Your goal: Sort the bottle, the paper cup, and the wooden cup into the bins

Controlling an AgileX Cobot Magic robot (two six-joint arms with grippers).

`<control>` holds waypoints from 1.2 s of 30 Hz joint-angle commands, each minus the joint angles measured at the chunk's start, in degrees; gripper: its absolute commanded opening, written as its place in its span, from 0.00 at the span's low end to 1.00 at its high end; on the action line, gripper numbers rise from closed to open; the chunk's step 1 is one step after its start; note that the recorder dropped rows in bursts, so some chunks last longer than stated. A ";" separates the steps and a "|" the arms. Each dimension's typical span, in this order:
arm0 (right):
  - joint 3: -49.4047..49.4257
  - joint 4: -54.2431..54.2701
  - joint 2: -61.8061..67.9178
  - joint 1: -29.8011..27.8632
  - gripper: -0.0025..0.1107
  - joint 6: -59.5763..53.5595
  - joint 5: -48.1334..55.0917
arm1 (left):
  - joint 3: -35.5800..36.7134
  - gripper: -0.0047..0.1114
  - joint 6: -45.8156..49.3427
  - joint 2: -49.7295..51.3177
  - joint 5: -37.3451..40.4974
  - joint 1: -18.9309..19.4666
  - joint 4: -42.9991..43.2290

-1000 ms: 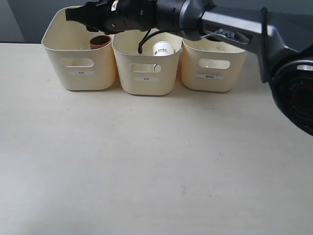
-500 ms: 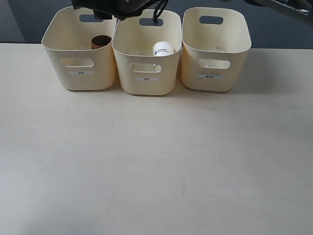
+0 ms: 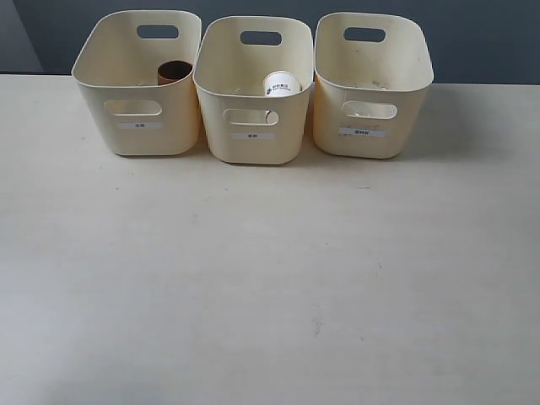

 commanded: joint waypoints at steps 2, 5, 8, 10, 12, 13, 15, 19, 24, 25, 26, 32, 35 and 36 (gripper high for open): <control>-0.14 -4.03 -5.55 -0.38 0.39 2.23 7.50 | 0.07 0.04 -0.11 -0.28 -0.34 -0.18 0.33; -0.14 -5.84 -8.75 -0.38 0.39 3.43 11.85 | 0.07 0.04 -0.11 -0.28 -0.34 -0.18 0.33; -0.14 -6.20 -11.80 -0.38 0.39 4.14 13.04 | 0.07 0.04 -0.11 -0.28 -0.34 -0.18 0.33; -0.14 -6.29 -13.80 -0.38 0.39 4.11 13.04 | 0.07 0.04 -0.11 -0.28 -0.34 -0.18 0.33; -0.14 -6.29 -15.98 -0.26 0.39 4.11 13.04 | 0.07 0.04 -0.11 -0.28 -0.34 -0.18 0.33; 0.08 -6.11 -17.21 -0.26 0.39 4.11 13.04 | 0.07 0.04 -0.11 -0.28 -0.34 -0.18 0.33; 1.69 -6.01 -19.90 -0.26 0.39 4.11 13.04 | 0.07 0.04 -0.11 -0.28 -0.34 -0.18 0.33; 6.68 -8.58 -26.03 -0.26 0.39 4.11 13.04 | 0.07 0.04 -0.11 -0.28 -0.34 -0.18 0.33; 15.41 -12.06 -34.67 -0.26 0.39 4.26 13.04 | 0.07 0.04 -0.11 -0.28 -0.20 -0.18 0.33; 17.33 -12.92 -36.54 -0.26 0.39 4.67 13.04 | 0.07 0.04 -0.11 -0.28 -0.20 -0.18 0.33; 19.27 -13.99 -38.43 -0.26 0.39 5.75 13.04 | 0.07 0.04 -0.11 -0.28 -0.20 -0.18 0.33; 29.84 -15.00 -48.76 -0.26 0.39 8.52 12.95 | 0.07 0.04 -0.11 -0.28 -0.29 -0.18 0.33; 35.65 -15.27 -54.01 -0.26 0.39 8.62 10.30 | 0.07 0.04 -0.11 -0.28 -0.29 -0.18 0.33; 37.48 -15.39 -55.88 -0.26 0.39 8.62 9.76 | 0.07 0.04 -0.11 -0.28 -0.29 -0.18 0.33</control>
